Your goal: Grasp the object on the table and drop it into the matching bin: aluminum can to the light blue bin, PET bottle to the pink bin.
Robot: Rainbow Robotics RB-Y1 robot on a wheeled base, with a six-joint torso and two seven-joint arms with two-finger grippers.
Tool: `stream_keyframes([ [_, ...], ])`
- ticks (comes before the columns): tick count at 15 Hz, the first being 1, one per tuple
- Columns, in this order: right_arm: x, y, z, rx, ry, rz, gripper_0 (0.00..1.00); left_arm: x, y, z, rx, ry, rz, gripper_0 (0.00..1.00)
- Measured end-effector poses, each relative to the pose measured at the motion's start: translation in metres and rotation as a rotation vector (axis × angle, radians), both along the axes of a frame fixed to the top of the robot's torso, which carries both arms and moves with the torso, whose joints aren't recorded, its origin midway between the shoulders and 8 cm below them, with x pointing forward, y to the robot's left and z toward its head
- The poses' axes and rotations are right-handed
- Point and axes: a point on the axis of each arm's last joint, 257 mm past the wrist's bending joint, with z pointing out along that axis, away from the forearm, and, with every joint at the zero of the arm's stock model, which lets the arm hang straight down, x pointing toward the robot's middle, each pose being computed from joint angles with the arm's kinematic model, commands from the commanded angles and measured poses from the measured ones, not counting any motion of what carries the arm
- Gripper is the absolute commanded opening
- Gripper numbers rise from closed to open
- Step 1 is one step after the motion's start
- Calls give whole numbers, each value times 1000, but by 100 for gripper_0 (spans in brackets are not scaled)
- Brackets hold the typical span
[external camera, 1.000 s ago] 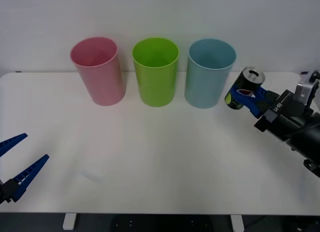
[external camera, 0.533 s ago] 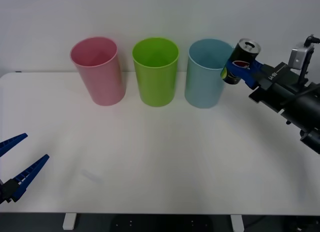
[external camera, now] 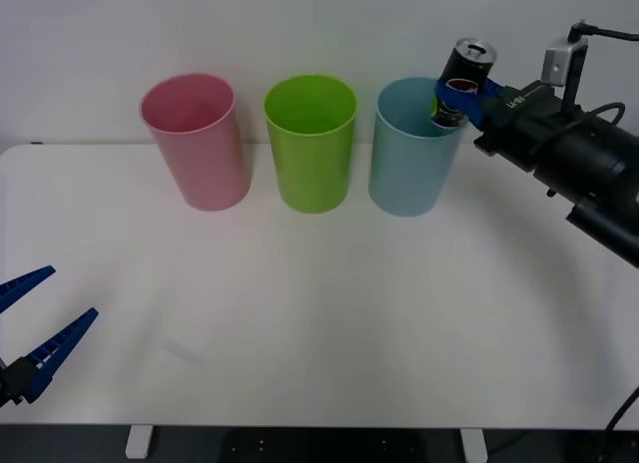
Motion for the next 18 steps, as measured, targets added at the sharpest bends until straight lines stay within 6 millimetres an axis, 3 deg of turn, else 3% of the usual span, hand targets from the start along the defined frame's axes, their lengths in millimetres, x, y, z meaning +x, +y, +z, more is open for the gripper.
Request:
stream_keyframes([
  [8, 74, 8, -2, -4, 36, -130, 0, 0, 0, 0, 0, 0, 0, 100],
  [13, 97, 6, -9, 8, 44, -222, 2, 0, 0, 0, 0, 0, 0, 100],
  [14, 98, 6, -9, 6, 42, -225, 10, 0, 0, 0, 0, 0, 0, 100],
  [15, 98, 6, -9, 5, 40, -226, 55, 0, 0, 0, 0, 0, 0, 100],
  [16, 98, 6, -9, 1, 38, -227, 93, 0, 0, 0, 0, 0, 0, 100],
  [17, 98, 6, -9, -3, 35, -227, 100, 0, 0, 0, 0, 0, 0, 100],
  [18, 98, 6, -9, -9, 31, -228, 100, 0, 0, 0, 0, 0, 0, 100],
])
